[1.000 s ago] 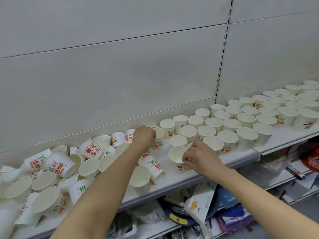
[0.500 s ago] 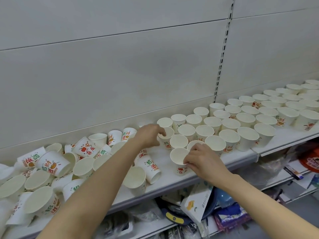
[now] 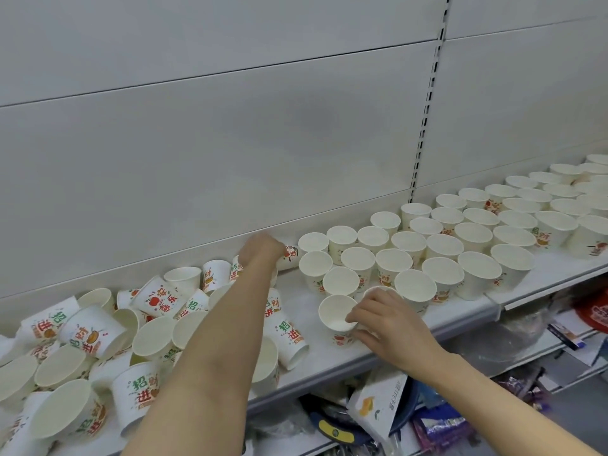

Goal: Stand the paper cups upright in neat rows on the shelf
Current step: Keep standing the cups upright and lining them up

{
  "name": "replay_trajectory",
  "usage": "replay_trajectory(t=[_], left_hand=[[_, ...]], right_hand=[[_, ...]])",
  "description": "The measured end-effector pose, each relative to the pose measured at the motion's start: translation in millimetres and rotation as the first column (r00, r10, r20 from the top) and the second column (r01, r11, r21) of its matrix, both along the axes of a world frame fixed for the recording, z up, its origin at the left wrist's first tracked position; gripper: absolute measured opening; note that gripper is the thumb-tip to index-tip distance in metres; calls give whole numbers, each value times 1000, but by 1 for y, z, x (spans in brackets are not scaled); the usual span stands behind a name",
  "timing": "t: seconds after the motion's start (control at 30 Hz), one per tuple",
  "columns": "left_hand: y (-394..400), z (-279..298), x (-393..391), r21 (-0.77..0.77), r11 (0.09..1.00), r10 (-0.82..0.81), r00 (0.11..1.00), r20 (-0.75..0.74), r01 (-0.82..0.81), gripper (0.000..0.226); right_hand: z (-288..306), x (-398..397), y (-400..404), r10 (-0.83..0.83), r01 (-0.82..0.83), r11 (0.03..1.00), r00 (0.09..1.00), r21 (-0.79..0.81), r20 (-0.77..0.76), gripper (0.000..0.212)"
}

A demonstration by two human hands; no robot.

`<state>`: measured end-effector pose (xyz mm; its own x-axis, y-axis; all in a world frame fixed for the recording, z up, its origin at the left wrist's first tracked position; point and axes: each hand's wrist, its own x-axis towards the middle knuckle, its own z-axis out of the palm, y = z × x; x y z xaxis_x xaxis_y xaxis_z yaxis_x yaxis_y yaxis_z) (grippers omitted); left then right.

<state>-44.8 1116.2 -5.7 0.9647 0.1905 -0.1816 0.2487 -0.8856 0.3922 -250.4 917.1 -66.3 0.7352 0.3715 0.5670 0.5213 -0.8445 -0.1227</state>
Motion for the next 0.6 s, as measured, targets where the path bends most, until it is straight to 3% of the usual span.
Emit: replay_trajectory(t=[0.13, 0.3, 0.4, 0.5, 0.6], left_hand=[[4, 9, 9, -10, 1000, 19, 996, 90, -18, 23], [-4, 1, 3, 354, 925, -230, 945, 232, 138, 16], [-7, -13, -3, 458, 862, -364, 893, 265, 216, 15], [0, -21, -6, 431, 854, -436, 853, 287, 292, 14], [11, -16, -12, 278, 872, -476, 829, 292, 403, 23]], right_hand=[[1, 1, -3, -20, 21, 998, 1000, 64, -22, 23], [9, 10, 1, -1, 4, 998, 999, 63, -54, 22], [8, 14, 3, 43, -40, 998, 998, 52, -53, 20], [9, 17, 3, 86, -85, 996, 996, 28, -17, 18], [9, 18, 2, 114, -114, 993, 994, 9, 6, 19]])
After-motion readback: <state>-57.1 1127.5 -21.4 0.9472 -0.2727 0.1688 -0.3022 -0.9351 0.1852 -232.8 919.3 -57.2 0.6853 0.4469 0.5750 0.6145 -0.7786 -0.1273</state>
